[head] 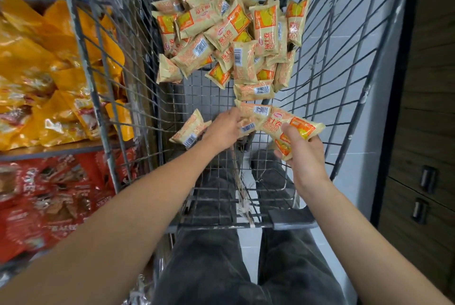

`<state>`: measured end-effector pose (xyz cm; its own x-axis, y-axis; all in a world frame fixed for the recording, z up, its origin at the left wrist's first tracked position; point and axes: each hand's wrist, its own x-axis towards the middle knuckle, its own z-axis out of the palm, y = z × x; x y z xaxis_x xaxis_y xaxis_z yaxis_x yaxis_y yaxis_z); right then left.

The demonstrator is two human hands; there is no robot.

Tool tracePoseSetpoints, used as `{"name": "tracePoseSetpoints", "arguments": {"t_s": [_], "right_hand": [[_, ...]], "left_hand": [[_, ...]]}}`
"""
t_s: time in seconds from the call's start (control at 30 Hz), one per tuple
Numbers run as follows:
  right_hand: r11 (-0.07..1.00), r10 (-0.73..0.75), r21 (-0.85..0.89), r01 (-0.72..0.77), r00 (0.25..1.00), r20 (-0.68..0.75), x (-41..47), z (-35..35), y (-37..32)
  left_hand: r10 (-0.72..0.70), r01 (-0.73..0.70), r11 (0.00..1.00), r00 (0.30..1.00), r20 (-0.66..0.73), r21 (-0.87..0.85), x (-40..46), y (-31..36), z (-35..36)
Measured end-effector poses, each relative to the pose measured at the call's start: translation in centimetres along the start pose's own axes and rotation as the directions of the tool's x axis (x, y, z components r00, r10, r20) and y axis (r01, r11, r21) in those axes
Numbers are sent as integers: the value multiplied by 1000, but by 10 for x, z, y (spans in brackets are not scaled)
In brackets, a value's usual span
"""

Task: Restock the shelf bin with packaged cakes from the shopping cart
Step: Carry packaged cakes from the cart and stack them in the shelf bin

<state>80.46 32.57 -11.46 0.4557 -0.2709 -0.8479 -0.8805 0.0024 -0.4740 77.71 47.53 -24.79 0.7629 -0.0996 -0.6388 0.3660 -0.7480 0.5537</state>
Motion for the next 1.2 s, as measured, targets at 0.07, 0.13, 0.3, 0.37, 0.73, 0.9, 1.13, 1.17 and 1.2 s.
{"name": "tracePoseSetpoints", "arguments": {"t_s": [0.07, 0.13, 0.3, 0.37, 0.73, 0.9, 1.13, 1.17, 1.2], "right_hand": [[1000, 4, -13, -4, 1000, 4, -3, -2, 0], [1000, 0, -28, 0, 1000, 8, -5, -3, -2], [988, -99, -118, 103, 994, 34, -22, -7, -13], [973, -127, -182, 141, 988, 86, -31, -10, -18], [923, -342, -83, 376, 899, 272, -128, -25, -54], [871, -399, -84, 483, 798, 452, -153, -48, -55], [737, -258, -319, 596, 684, 683, -175, -96, -38], [724, -240, -323, 610, 662, 710, -183, -100, -34], [722, -231, -312, 617, 640, 733, -193, -102, -32]], "left_hand": [[-88, 88, 992, 996, 6, -87, -13, -4, -5], [-231, 223, 948, 973, -5, -228, -28, -6, -7], [-463, 321, 624, 887, -6, -712, -69, 18, -39], [-405, 237, 432, 913, 48, -870, -93, 35, -63], [-305, -74, 675, 878, -369, -734, -198, 147, -117], [-317, -126, 659, 847, -426, -741, -240, 176, -92], [-623, -349, -124, 756, -201, -929, -329, 197, -44], [-607, -380, -177, 768, -203, -908, -347, 199, -35], [-591, -396, -191, 777, -217, -898, -362, 201, -27]]}}
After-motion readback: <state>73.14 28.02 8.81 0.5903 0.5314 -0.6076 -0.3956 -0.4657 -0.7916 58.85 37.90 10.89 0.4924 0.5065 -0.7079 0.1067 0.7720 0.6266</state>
